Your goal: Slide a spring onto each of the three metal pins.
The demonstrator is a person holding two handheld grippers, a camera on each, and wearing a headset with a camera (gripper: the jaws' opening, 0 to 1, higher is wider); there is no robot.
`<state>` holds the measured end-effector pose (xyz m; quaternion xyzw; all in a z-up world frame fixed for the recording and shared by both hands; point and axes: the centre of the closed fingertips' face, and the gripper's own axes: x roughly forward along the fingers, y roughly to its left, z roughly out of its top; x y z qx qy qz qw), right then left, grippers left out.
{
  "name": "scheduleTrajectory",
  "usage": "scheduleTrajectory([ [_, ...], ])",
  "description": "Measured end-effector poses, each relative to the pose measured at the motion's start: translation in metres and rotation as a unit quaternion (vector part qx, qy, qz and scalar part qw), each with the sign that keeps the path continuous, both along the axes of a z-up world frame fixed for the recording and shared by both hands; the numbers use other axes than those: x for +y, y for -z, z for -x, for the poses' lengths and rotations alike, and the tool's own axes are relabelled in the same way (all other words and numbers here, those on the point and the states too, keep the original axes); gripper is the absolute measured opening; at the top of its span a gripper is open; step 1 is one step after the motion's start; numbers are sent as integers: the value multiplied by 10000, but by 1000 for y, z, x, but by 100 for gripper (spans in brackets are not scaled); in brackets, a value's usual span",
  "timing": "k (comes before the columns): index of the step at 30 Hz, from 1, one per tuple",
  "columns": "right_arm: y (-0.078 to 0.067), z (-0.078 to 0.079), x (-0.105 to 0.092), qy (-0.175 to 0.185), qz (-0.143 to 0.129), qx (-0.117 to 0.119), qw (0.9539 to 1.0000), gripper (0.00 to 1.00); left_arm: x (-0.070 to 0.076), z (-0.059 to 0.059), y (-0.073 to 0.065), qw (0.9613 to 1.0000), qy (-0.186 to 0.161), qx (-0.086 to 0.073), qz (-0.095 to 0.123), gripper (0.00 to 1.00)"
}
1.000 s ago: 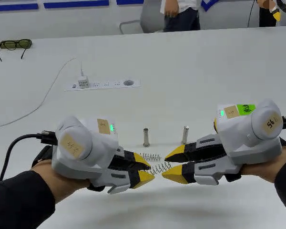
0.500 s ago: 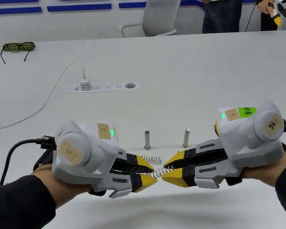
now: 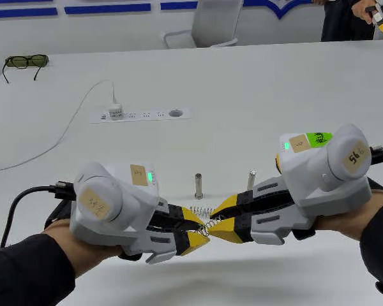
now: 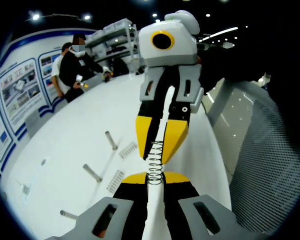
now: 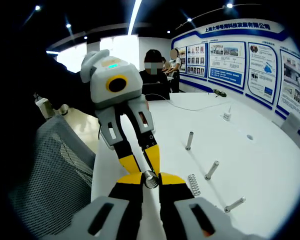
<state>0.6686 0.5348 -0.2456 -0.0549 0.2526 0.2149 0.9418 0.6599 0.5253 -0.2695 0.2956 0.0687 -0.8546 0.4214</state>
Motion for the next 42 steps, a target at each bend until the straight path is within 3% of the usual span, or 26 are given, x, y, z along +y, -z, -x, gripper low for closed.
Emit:
scheduleTrajectory([
  [16,-6,-11,11,-122,38,-131,9998,12,-2,6,3,9999,-29,121,-18,10],
  [24,-5,-9,8,-47,15,-109,9999,16,1,3,5,9997,-101,222,-37,10],
  [42,-3,-10,8,-60,38,-121,9999,12,1,-3,6,9992,-266,289,28,10],
])
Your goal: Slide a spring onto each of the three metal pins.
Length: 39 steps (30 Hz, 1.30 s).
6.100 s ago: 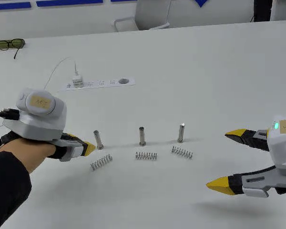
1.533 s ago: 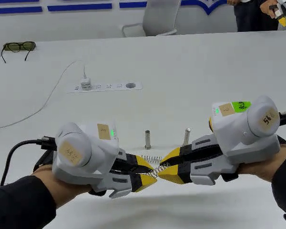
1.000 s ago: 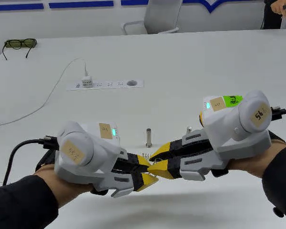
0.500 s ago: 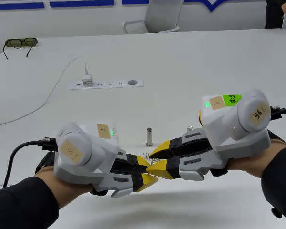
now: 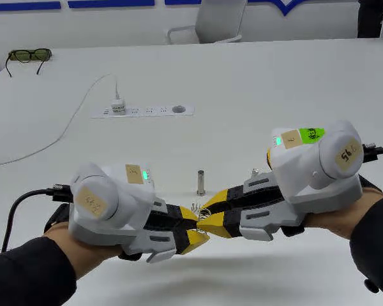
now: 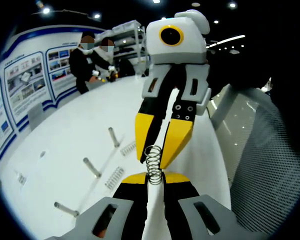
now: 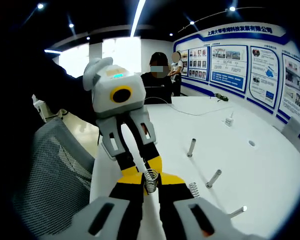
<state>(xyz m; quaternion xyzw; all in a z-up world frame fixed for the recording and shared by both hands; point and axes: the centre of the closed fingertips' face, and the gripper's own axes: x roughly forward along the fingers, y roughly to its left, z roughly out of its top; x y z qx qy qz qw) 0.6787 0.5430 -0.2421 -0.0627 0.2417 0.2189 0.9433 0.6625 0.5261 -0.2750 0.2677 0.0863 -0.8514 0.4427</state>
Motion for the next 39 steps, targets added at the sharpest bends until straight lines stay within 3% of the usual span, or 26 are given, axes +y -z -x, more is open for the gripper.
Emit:
scheduleTrajectory([
  [10,0,-6,-3,27,8,31,10000,12,2,-8,0,9998,-193,92,21,18],
  [20,-2,-13,-6,35,19,36,10000,12,10,-29,3,9974,-670,276,45,32],
  [30,-6,-21,-10,91,59,1,9999,12,22,-49,5,9909,-1216,557,128,43],
  [33,-9,-24,-12,102,73,-31,9999,12,25,-55,4,9869,-1443,691,224,46],
  [39,-13,-33,-13,82,103,-75,9999,12,31,-62,4,9818,-1706,766,345,52],
])
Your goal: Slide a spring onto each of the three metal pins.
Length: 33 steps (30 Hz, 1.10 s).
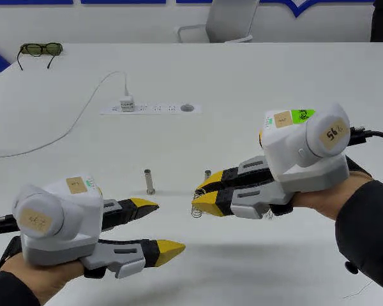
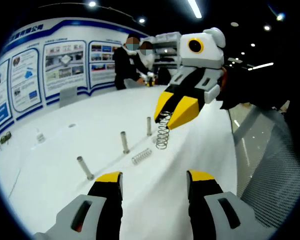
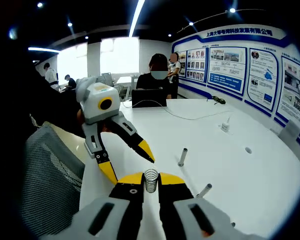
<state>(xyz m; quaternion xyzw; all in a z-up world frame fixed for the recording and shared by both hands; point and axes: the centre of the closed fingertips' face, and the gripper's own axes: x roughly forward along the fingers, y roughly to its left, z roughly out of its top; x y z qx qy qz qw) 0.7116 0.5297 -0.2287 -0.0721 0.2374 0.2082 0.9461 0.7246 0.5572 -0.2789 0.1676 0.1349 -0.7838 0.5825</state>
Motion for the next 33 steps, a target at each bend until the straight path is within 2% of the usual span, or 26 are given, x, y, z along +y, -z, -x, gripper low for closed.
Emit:
scheduleTrajectory([
  [7,-8,-16,-2,-46,52,-64,10000,12,3,-8,-2,9991,-366,159,167,55],
  [12,-12,-31,-7,-8,100,-95,9999,12,7,-10,-1,9985,-489,153,185,58],
  [16,-17,-44,-9,12,106,-150,9998,12,9,-10,3,9985,-510,132,145,59],
  [20,-19,-62,-15,96,138,-182,9997,12,11,-9,5,9982,-555,189,140,59],
  [24,-17,-81,-20,217,198,-208,9994,12,12,-9,6,9981,-560,208,137,59],
  [33,-12,-110,-24,372,150,-262,9988,12,15,-9,11,9980,-582,246,79,59],
])
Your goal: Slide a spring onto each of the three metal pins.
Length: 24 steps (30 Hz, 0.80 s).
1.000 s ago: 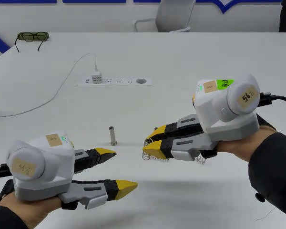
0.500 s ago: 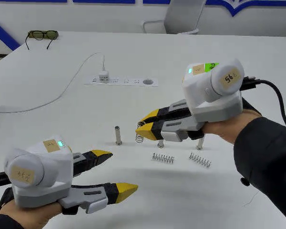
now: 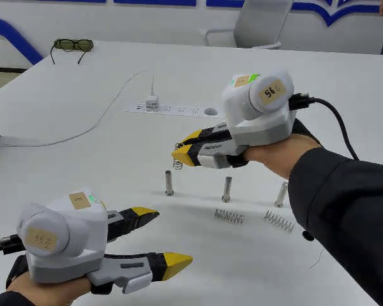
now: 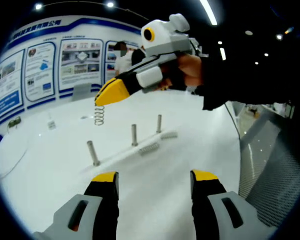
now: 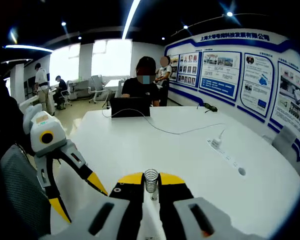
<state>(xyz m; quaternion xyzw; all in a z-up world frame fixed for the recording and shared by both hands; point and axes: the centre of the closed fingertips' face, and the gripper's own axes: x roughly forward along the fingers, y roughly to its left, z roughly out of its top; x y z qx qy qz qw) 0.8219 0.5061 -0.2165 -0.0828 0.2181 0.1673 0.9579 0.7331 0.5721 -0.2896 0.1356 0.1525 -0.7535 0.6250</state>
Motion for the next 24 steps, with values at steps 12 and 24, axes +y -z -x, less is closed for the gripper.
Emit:
scheduleTrajectory([
  [12,26,-20,1,125,22,215,9997,12,6,2,7,9999,-11,50,-102,58],
  [24,36,-25,-4,233,-66,347,9991,12,9,-2,9,9998,-70,82,-139,57],
])
